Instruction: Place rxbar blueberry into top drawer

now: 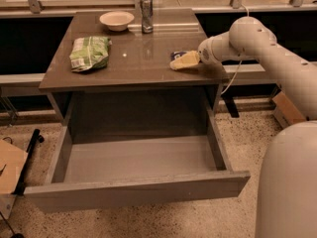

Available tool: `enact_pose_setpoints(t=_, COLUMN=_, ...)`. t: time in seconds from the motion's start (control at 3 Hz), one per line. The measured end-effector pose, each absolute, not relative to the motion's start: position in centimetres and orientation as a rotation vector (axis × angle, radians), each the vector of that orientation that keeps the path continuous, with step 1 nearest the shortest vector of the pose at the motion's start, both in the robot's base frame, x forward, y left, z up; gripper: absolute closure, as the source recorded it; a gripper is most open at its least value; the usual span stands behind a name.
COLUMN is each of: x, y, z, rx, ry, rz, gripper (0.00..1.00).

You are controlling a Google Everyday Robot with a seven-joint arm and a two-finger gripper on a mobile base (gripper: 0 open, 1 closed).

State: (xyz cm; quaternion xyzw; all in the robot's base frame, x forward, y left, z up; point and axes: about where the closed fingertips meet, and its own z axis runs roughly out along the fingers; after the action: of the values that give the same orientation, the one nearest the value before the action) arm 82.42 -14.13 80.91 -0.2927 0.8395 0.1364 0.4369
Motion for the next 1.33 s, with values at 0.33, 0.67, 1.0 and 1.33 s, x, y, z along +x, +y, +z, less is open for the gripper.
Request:
enact_pose_setpoints(t=0.33, x=82.5, y=-14.2, z=81.9, rx=-0.732, ry=2.064, rz=0.321, gripper=0.50)
enact_pose_setpoints(t=0.67, x=82.6, y=-14.1, z=82.5, rx=-0.732, ry=2.049, rz=0.315, gripper=0.73)
enact_pose_setpoints(t=1.0, x=82.4, y=-13.7, z=84.5, rx=-0.746, ry=1.999, rz=0.299, gripper=0.96)
enact_pose_setpoints(t=1.33, x=81.3, y=-12.9, z=87.2, rx=-0.761, ry=1.936, rz=0.304, gripper=1.00)
